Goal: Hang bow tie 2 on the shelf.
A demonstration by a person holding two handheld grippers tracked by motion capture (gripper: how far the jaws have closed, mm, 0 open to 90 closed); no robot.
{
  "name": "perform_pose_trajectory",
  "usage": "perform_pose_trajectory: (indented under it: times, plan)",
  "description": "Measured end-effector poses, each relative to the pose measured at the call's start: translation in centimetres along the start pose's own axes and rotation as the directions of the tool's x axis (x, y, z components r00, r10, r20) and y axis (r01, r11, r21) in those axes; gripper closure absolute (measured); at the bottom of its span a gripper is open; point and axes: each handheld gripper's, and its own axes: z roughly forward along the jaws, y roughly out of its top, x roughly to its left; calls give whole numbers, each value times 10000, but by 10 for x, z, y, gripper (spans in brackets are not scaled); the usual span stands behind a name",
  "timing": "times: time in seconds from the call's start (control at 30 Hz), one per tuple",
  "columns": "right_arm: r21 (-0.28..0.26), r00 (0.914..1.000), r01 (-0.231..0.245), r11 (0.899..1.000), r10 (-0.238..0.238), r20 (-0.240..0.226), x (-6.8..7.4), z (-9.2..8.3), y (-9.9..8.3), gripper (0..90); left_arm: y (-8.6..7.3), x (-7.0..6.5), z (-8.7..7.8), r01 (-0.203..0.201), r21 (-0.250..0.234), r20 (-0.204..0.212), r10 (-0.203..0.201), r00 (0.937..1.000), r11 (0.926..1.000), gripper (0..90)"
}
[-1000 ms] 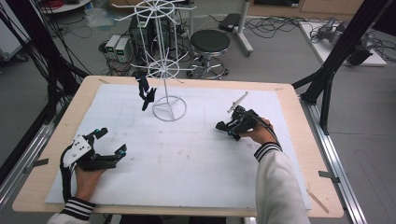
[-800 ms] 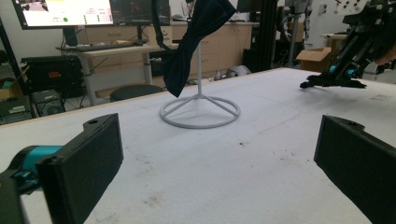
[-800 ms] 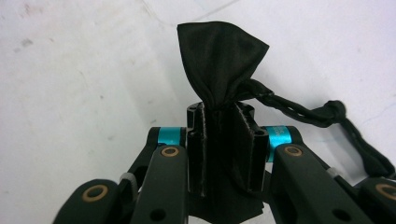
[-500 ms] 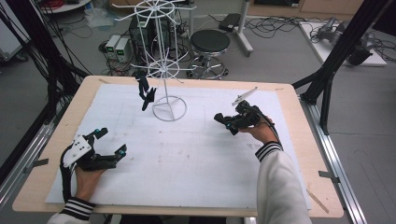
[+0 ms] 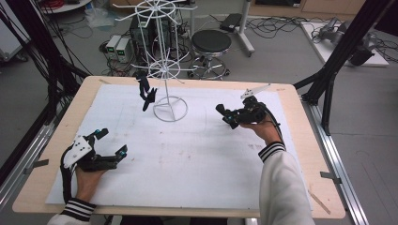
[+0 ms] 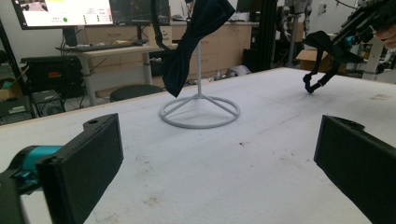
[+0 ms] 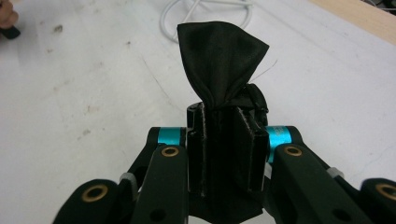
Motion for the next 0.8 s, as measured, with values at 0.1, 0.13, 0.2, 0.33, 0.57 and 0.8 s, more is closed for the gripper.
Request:
perform_pose_trajectory:
  times: [0.1,0.13,0.2,0.33,0.57,0.8]
  plan:
    - [-273,10000,-2,9996,3,34,1,-1,1,764,0,0,0,-15,12,4,15,10000,10000,17]
    - [-392,10000,12,9992,-10,35,1,-2,2,764,0,0,0,-11,4,2,11,10000,10000,17]
    - [-641,10000,-57,9979,60,55,3,-4,4,764,0,0,0,-3,1,1,3,10000,10000,17]
    - [-1225,9999,-113,9924,128,112,5,-8,8,764,0,0,0,-18,6,6,18,10000,10000,17]
    - [-1962,9994,-196,9804,246,231,7,-11,12,765,0,0,0,-18,6,10,18,10000,10000,17]
    - [-2543,9989,-192,9669,296,371,8,-14,14,765,0,0,0,-13,0,9,13,10000,10000,17]
